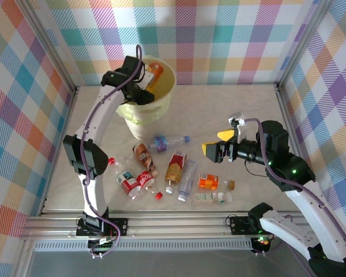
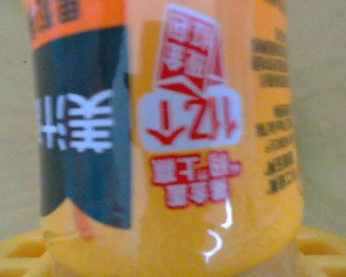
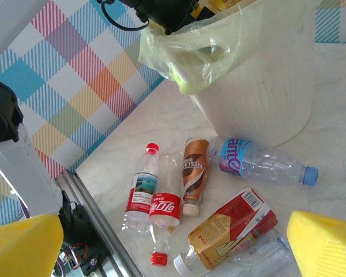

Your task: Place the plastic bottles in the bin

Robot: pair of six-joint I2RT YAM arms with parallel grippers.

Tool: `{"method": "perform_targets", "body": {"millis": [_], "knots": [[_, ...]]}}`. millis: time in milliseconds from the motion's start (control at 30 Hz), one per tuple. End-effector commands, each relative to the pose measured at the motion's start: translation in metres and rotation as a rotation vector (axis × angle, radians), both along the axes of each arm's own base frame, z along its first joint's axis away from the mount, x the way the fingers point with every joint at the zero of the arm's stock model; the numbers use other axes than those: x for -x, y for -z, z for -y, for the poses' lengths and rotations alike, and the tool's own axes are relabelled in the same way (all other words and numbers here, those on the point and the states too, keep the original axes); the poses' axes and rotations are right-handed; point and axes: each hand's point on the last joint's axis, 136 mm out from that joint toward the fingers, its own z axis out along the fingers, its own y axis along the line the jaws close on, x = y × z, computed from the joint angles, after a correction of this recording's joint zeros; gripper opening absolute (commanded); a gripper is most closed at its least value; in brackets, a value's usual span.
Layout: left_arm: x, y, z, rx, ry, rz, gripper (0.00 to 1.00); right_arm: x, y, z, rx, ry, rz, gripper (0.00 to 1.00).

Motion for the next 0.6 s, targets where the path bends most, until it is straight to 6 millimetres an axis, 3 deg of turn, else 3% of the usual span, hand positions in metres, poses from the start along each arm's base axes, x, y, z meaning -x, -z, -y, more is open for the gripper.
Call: {"method": "perform_targets", "body": {"millis": [0, 333, 567], "knots": [[0.008, -0.029, 0.001, 0.059, 0.003, 0.049, 0.70, 0.002, -0.002, -0.003, -0.013, -0.018, 0.017, 1.00], [0.015, -0.049, 0.002, 0.101, -0.005, 0.076, 0.78, -0.001, 0.007, -0.003, -0.011, -0.004, -0.015, 1.00], [0.024, -0.089, 0.004, 0.199, -0.033, 0.155, 0.82, -0.018, 0.025, 0.013, 0.044, 0.142, -0.066, 1.00]]}}
